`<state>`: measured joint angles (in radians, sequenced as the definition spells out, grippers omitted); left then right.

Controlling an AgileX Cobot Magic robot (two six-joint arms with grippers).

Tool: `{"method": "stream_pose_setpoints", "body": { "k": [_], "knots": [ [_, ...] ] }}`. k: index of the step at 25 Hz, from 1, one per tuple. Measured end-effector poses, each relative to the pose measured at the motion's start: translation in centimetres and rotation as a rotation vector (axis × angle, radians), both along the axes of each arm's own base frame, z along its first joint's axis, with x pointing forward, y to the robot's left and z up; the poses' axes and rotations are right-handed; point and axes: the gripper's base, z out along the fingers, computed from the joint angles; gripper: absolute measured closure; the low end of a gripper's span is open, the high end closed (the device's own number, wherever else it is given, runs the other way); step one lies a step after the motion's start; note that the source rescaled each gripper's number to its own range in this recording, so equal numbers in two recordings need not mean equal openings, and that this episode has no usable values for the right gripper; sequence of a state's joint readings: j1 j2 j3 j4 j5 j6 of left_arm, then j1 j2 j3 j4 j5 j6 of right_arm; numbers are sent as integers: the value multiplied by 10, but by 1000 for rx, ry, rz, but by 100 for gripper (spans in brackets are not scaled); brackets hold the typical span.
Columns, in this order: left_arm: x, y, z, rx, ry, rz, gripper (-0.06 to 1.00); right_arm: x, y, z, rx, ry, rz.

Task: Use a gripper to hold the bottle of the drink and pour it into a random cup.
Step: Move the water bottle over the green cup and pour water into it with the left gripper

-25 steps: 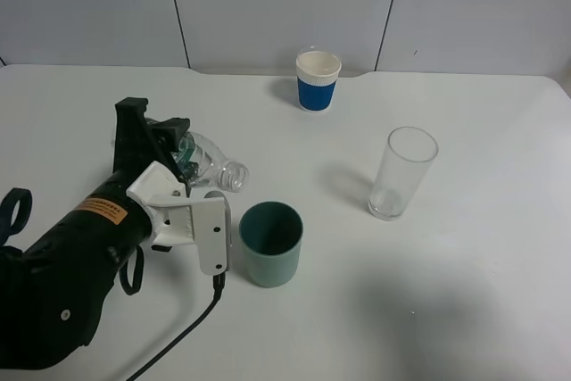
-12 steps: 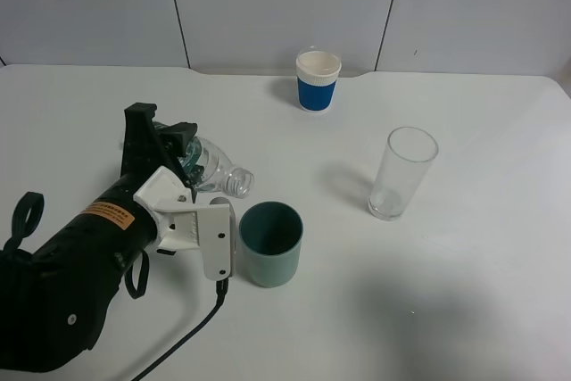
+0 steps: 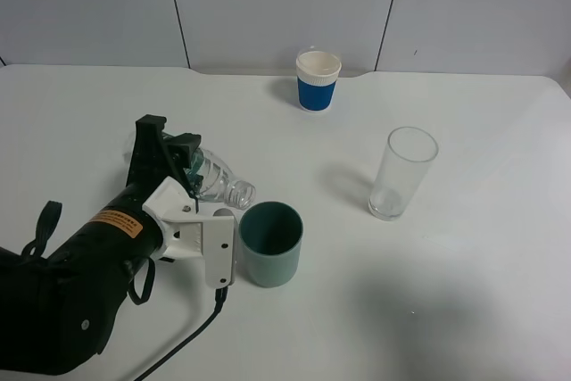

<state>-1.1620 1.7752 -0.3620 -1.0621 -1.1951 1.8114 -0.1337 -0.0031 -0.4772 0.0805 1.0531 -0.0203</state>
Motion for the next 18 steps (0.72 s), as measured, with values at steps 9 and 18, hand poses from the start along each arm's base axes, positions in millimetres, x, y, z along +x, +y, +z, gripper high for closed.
{"method": "stream_pose_setpoints", "body": {
  "k": [9,18],
  "knots": [
    [-3,-4,-5,22,5,-31,94,0,0,0,0,0,0],
    [-5,-6,-5,85,-7,-60,94,0,0,0,0,0,0]
  ]
}}
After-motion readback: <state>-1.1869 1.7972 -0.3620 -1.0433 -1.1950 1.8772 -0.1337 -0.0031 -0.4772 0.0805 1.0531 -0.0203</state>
